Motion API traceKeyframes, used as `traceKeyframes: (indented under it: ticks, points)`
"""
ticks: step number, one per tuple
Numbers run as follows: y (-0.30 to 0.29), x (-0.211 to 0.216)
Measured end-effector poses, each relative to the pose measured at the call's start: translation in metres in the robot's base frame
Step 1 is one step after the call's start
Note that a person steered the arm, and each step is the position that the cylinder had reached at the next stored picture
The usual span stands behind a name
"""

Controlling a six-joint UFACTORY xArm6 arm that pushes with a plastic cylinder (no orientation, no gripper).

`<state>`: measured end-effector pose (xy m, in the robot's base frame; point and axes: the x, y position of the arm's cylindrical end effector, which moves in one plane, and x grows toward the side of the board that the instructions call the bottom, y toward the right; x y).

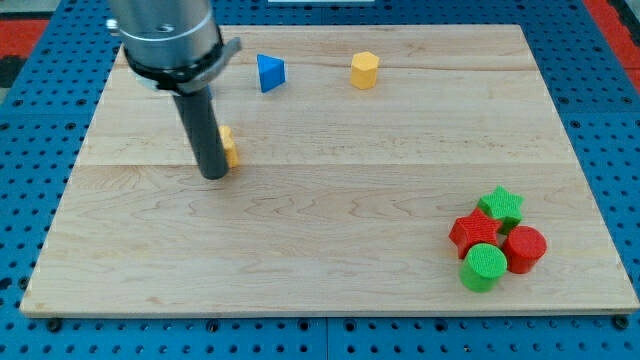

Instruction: Move the blue blocks and yellow heart to make a triangle

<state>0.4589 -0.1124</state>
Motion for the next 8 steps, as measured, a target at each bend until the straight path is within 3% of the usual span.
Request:
traceKeyframes:
  ticks: [1,2,3,6,8]
  points:
    - [0.01,-0.032]
    - [0.072,-0.032]
    - [0.123,-0.081]
    - [0.118,-0.18]
    - [0.138,-0.143]
